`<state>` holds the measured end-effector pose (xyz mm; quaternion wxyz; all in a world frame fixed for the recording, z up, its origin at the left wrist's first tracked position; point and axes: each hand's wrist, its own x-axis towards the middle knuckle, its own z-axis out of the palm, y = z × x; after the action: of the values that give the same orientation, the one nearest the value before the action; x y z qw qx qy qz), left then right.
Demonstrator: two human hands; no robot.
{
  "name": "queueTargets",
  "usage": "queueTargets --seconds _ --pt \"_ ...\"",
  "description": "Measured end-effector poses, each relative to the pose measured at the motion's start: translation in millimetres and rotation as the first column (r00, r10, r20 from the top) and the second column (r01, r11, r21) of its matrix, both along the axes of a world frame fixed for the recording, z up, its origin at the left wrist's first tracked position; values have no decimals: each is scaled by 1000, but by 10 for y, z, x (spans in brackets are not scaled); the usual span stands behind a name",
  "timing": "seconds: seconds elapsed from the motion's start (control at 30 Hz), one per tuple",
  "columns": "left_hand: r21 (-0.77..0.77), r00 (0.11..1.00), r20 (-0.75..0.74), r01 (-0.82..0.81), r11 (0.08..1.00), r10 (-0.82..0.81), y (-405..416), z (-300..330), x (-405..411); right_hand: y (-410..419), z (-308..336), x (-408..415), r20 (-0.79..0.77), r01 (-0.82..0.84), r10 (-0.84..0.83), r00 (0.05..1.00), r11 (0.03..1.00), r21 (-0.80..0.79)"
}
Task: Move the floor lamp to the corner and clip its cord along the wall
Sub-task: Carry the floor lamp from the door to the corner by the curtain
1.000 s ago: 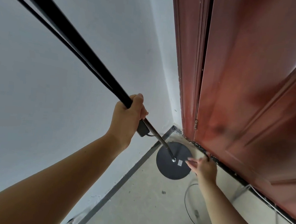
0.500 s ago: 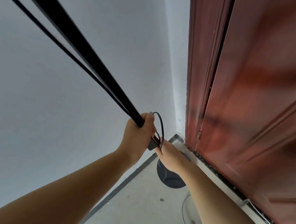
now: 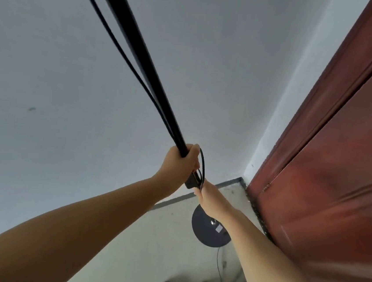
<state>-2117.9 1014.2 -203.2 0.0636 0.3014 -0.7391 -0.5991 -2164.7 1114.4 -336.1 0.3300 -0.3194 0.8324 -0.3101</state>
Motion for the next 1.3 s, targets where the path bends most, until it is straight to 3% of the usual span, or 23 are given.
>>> queueTargets --seconds 0.23,0.5,0.77,1.3 --pt "56 971 -135 -194 979 200 -564 1061 1424 -626 1058 1113 -1 -298 298 954 954 23" --pt "75 857 -230 -456 887 461 -1186 1544 3768 -1568 1625 3026 26 -586 587 809 803 106" --pt "68 691 -255 -686 725 677 -1710 1841 6189 -2414 2015 5251 11 -789 793 609 604 112" --pt "-2 286 -182 -957 291 941 -3282 1857 9630 -4666 1895 8853 71 -986 983 170 169 14"
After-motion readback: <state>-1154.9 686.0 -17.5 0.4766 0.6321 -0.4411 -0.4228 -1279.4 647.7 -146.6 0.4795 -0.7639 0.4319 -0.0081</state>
